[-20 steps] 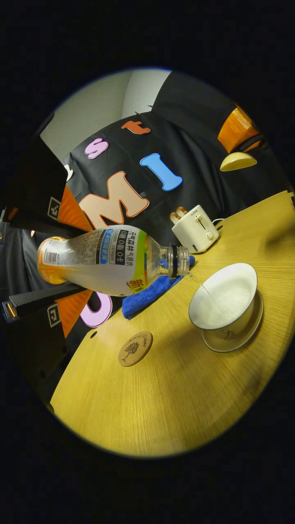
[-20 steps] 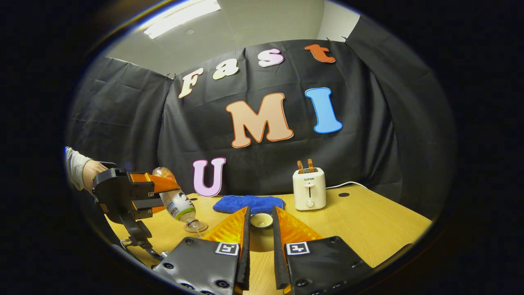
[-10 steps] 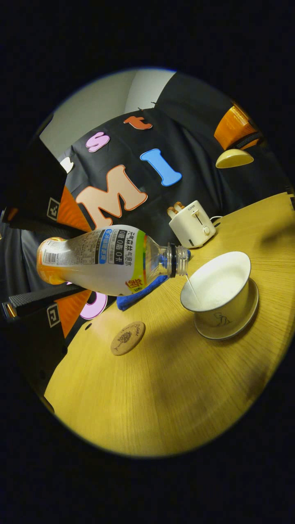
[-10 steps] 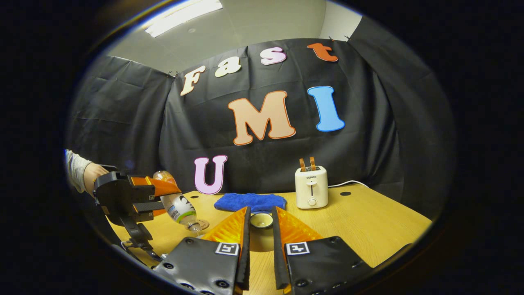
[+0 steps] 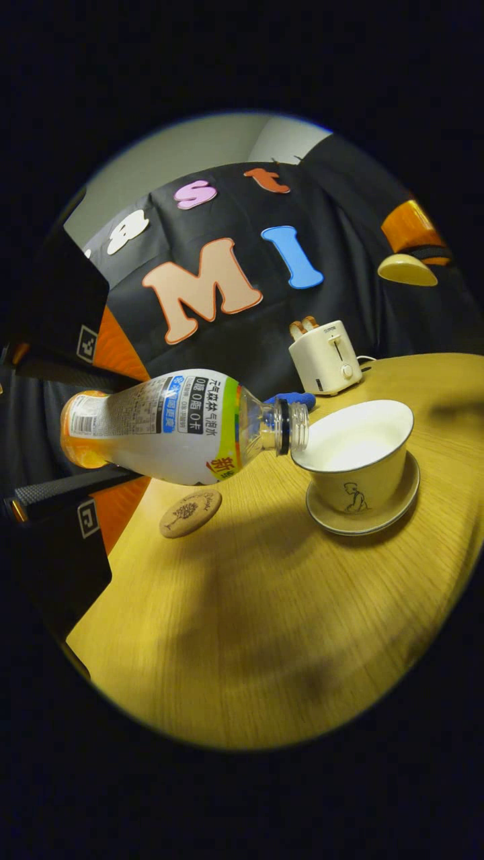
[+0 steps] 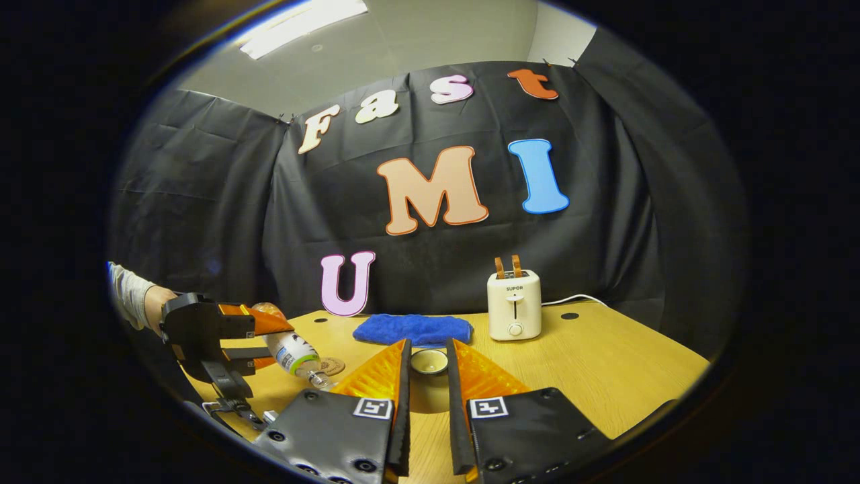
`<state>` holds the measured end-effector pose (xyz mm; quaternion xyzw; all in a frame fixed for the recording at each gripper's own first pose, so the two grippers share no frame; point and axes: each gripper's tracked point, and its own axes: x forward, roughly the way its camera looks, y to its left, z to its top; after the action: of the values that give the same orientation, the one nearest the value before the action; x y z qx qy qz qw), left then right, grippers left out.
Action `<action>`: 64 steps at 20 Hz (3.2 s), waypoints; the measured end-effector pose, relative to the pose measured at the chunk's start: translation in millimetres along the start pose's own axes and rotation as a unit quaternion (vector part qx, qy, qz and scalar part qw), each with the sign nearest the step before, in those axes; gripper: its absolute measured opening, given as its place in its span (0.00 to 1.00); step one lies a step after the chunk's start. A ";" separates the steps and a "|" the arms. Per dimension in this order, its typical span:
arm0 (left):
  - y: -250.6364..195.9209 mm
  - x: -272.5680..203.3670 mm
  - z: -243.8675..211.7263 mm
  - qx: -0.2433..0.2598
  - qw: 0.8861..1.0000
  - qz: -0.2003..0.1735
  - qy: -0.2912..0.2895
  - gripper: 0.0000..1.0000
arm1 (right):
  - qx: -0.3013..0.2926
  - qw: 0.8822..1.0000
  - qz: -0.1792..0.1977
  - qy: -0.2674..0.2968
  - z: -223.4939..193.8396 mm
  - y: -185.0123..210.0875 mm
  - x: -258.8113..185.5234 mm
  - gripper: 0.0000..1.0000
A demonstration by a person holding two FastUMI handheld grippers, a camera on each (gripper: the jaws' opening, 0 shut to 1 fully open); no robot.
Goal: Open the teacup lid with one hand, grasp the water bottle and pour water into the teacup with the other hand; after pouring, place the water bottle on the coaster and then close the teacup lid.
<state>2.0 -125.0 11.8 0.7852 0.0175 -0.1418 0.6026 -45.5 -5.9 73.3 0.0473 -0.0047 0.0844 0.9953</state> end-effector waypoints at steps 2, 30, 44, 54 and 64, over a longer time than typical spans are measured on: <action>-4.2 -2.6 -0.1 -0.046 0.999 -0.003 -0.005 0.58 | 0.000 1.000 0.001 0.000 -0.5 1.6 0.1 0.29; -3.8 -21.9 3.9 -0.694 0.714 -0.016 -0.090 0.57 | -0.021 0.997 0.060 0.042 -52.6 70.6 19.0 0.28; -7.3 -41.7 11.3 -0.796 0.589 -0.035 -0.137 0.58 | -0.028 0.993 0.081 0.086 -102.5 113.2 48.3 0.28; -11.3 -42.5 0.1 -0.810 0.569 -0.026 -0.139 0.58 | -0.031 0.992 0.070 0.099 -114.5 111.2 55.4 0.30; 0.5 -30.7 -4.5 -0.812 0.565 -0.020 -0.144 0.58 | -0.035 0.995 0.067 0.061 -94.4 103.5 48.0 0.86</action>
<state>-26.4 -116.4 20.8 -0.0671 0.0543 -0.1913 0.9777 -15.5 112.6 -10.2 0.0066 0.0500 0.1535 0.9869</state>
